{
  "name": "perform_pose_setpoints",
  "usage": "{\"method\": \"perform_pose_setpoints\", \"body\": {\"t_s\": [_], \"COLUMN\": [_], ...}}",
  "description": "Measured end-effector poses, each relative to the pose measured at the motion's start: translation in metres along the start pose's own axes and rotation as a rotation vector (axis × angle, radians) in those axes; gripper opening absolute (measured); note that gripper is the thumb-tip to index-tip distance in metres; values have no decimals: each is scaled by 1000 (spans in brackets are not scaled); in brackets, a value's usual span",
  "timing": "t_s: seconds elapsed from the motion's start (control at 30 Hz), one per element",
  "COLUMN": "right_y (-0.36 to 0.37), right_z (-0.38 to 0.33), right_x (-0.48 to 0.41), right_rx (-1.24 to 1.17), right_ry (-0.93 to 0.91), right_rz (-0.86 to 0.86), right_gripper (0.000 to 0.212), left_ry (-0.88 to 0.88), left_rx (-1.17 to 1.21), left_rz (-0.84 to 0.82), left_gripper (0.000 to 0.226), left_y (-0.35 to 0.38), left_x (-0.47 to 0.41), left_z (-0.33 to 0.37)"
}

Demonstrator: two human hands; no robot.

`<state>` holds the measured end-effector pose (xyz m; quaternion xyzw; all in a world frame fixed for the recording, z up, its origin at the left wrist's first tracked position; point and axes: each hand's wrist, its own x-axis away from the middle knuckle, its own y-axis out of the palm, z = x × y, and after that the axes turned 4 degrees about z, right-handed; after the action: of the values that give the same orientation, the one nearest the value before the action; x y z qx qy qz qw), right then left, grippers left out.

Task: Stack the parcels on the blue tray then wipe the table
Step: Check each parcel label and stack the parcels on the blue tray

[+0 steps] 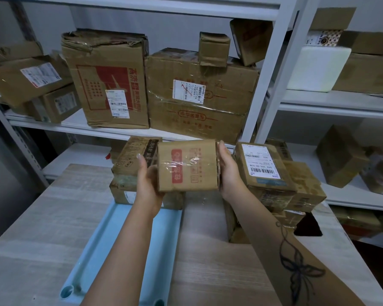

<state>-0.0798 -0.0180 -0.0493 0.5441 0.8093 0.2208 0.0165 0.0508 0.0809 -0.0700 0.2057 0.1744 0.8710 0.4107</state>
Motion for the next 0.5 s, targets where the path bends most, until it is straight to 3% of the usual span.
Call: {"method": "perform_pose_setpoints", "body": {"t_s": [0.1, 0.33, 0.43, 0.5], "right_y": [-2, -7, -6, -7], "right_z": [-1, -9, -9, -7], "right_x": [5, 9, 9, 6], "right_rx": [-13, -77, -35, 33], "right_ry": [-14, -127, -192, -232], "right_rz": [-42, -94, -115, -108], "right_gripper": [79, 27, 25, 28], "left_ry": [-26, -205, -252, -268], "left_rx": [-51, -188, -226, -241], "left_rz": [-24, -77, -97, -113], "left_gripper": [73, 76, 80, 68], "left_y": [3, -1, -2, -4], "left_x": [4, 0, 0, 0], "left_z": [2, -1, -3, -4]}}
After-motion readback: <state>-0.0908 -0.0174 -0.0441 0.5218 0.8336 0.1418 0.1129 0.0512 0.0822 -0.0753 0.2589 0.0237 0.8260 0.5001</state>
